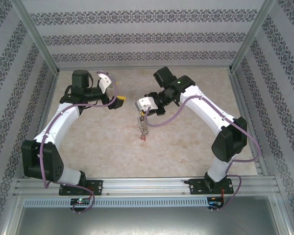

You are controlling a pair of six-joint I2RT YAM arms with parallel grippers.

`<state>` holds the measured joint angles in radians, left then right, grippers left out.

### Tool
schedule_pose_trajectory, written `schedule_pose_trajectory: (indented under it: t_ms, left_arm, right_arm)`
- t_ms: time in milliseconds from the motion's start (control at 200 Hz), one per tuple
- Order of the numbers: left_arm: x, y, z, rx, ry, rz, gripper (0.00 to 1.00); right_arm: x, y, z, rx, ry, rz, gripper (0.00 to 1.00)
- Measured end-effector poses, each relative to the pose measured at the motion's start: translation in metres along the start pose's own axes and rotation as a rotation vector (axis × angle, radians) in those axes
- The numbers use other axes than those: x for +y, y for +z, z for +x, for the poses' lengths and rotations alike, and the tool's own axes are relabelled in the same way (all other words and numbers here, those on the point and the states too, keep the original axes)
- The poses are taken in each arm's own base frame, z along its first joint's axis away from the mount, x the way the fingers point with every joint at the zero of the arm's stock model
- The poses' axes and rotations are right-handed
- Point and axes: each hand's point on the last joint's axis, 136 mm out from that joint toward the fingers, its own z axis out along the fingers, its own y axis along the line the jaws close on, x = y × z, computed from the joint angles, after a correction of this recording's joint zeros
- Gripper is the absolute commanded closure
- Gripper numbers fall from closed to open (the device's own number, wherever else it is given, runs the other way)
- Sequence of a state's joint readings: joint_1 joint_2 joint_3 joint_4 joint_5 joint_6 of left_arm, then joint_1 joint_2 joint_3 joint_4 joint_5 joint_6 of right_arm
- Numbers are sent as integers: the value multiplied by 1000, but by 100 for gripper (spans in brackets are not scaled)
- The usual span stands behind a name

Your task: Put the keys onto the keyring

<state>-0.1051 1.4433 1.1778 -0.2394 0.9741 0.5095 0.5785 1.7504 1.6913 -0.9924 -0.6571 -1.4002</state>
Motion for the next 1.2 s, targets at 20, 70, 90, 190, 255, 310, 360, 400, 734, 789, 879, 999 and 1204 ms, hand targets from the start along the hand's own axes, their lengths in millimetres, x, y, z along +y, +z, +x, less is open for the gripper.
schedule_pose_trajectory:
  t_ms: [20, 70, 90, 190, 255, 310, 360, 400, 734, 789, 879, 999, 1204]
  left_arm:
    - [-5, 1, 1, 3, 7, 29, 0]
    - [-13, 5, 6, 16, 29, 86, 3]
    - [-17, 7, 7, 20, 36, 108, 4]
    - [-32, 16, 14, 21, 50, 208, 10]
    - [-41, 22, 20, 23, 44, 262, 11]
    - [-48, 29, 24, 34, 43, 301, 11]
    - [-53, 36, 26, 48, 49, 335, 12]
    - [-57, 42, 26, 55, 58, 359, 14]
    - [-90, 61, 33, 74, 82, 509, 34]
    - [-92, 60, 35, 74, 84, 517, 39]
    - [-99, 56, 44, 84, 76, 525, 44]
    - [-102, 55, 48, 88, 74, 532, 44]
    - [-102, 54, 48, 86, 86, 533, 49]
  right_arm:
    - [1, 0, 1, 7, -7, 0, 100]
    - [2, -1, 3, 26, -28, 3, 100]
    - [2, -2, 4, 33, -36, 5, 100]
    - [4, -5, 0, 52, -82, 14, 100]
    - [5, -7, -5, 55, -111, 19, 100]
    - [8, -8, -10, 55, -135, 19, 100]
    - [11, -8, -14, 54, -154, 16, 100]
    - [13, -7, -16, 56, -164, 14, 100]
    - [14, -6, -18, 63, -178, 12, 100]
    - [13, -6, -19, 63, -180, 15, 100]
    - [14, -7, -19, 63, -181, 16, 100]
    - [16, -10, -19, 69, -184, 22, 100]
    - [16, -15, -20, 82, -192, 36, 100]
